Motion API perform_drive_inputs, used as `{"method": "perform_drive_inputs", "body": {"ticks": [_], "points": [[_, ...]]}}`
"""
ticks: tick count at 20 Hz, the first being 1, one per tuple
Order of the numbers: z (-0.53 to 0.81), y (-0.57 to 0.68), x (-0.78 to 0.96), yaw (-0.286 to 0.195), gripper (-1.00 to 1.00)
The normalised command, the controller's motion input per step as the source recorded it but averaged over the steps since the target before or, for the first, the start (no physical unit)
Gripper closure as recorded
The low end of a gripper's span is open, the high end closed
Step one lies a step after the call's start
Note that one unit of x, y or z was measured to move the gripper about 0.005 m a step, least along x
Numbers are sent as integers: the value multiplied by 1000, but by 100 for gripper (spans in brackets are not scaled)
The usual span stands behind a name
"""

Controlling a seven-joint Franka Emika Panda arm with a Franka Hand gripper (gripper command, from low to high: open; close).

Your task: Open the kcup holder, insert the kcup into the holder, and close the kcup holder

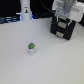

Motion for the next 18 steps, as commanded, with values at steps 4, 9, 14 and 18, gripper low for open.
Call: {"method": "perform_drive_inputs", "body": {"ticks": [4,9,14,18], "points": [[260,-139,871,-49,100],[206,-155,929,-54,100],[288,-214,959,-59,100],[322,-228,960,-64,100]]}}
